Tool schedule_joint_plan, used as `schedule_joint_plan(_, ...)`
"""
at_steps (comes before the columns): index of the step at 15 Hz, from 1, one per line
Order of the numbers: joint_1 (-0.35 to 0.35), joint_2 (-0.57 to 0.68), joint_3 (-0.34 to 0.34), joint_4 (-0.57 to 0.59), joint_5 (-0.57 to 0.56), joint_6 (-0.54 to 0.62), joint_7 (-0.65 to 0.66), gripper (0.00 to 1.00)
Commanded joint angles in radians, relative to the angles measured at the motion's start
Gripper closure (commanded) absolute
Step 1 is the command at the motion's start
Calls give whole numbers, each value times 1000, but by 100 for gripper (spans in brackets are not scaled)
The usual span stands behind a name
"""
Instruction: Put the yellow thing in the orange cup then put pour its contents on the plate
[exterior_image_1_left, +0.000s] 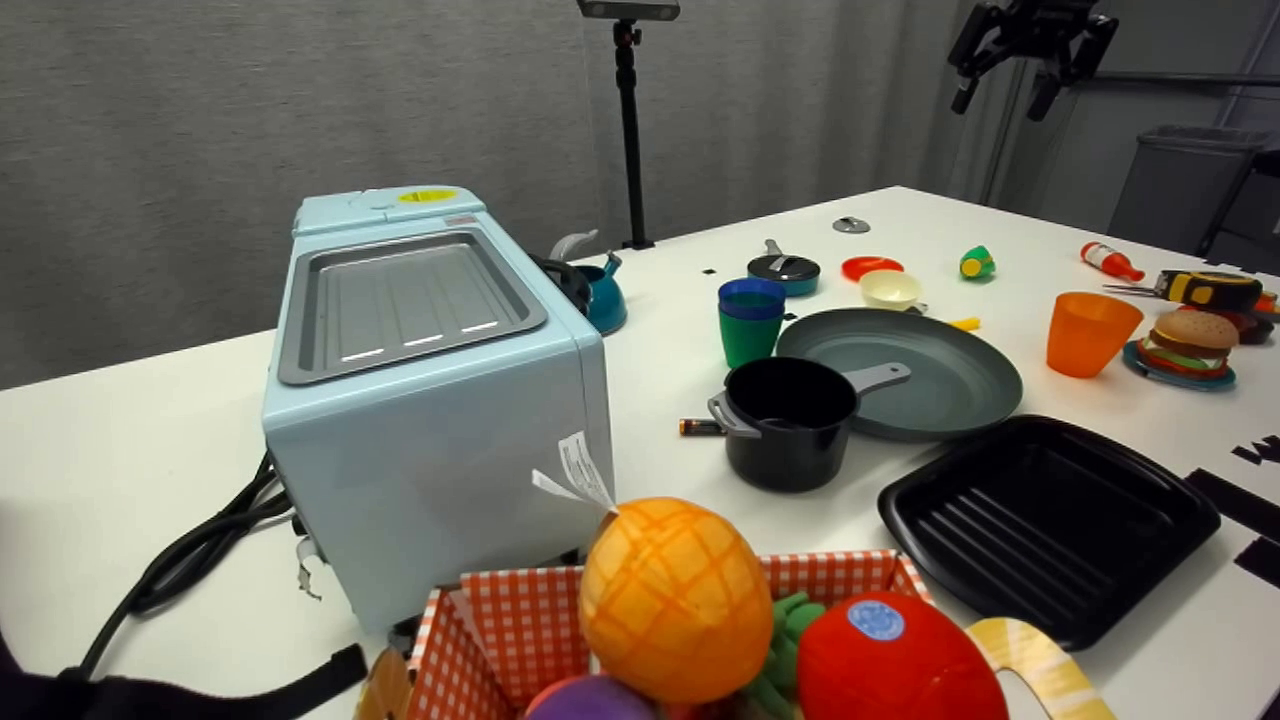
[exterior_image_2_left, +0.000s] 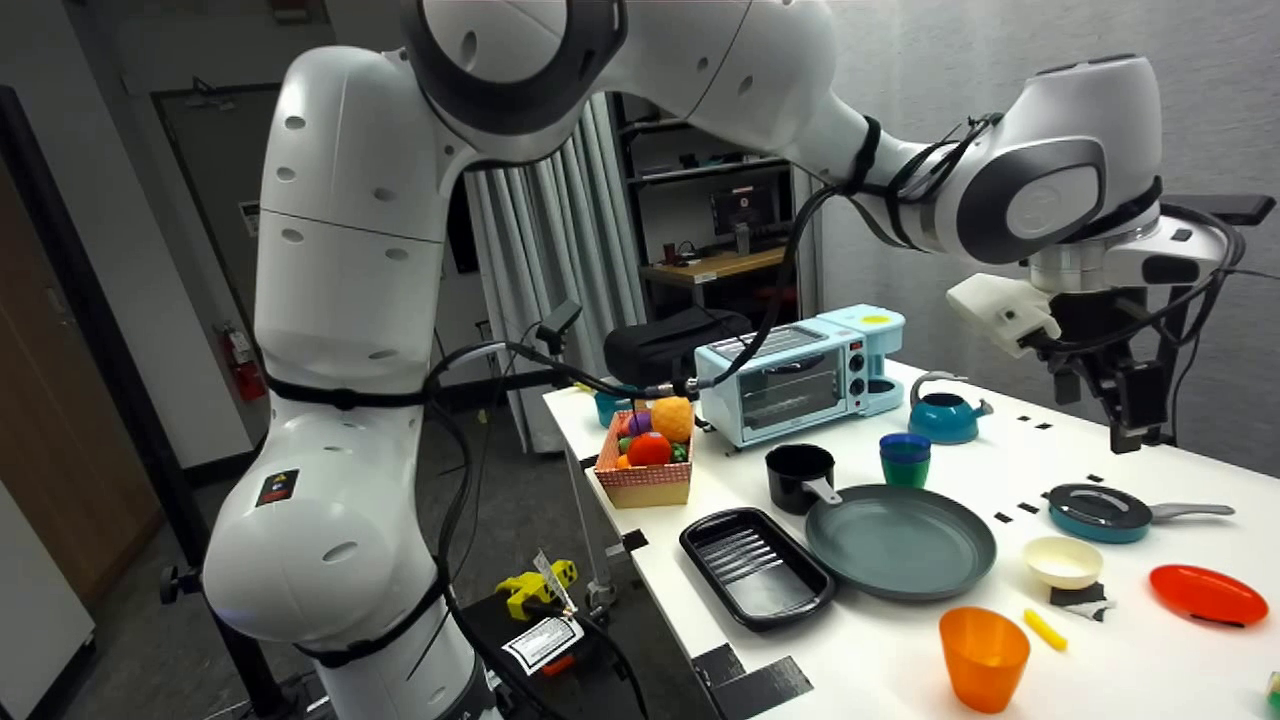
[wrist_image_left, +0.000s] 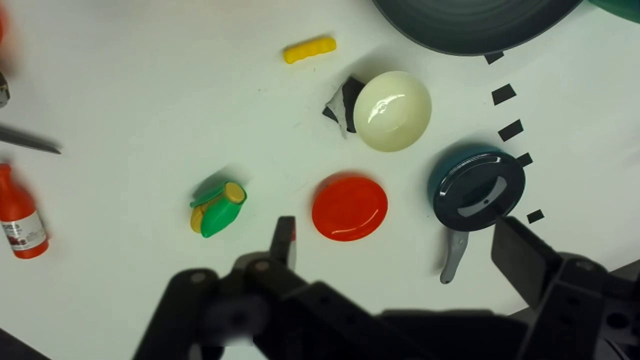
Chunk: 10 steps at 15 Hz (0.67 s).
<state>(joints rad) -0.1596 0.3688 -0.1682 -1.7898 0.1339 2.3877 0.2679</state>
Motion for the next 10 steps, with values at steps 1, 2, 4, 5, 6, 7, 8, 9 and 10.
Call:
schedule_joint_plan(1,11,38,6,-34,26,105,55,0)
schedule_joint_plan(2,12,50,9,-37,32,114,65,0)
schedule_joint_plan(4,30,82,12,-96,36,200,99,0)
schedule_joint_plan(5,37,97,15,-117,41,232,112,0)
schedule_joint_plan(6,45,111,20,-141,47,264,124,0)
schedule_joint_plan(7,53,124,24,-161,53,293,136,0)
schedule_joint_plan(8,62,135,29,-185,60,324,146,0)
schedule_joint_plan(9,71,146,32,-204,68,350,156,0)
schedule_joint_plan(10,74,155,36,-215,79,366,161,0)
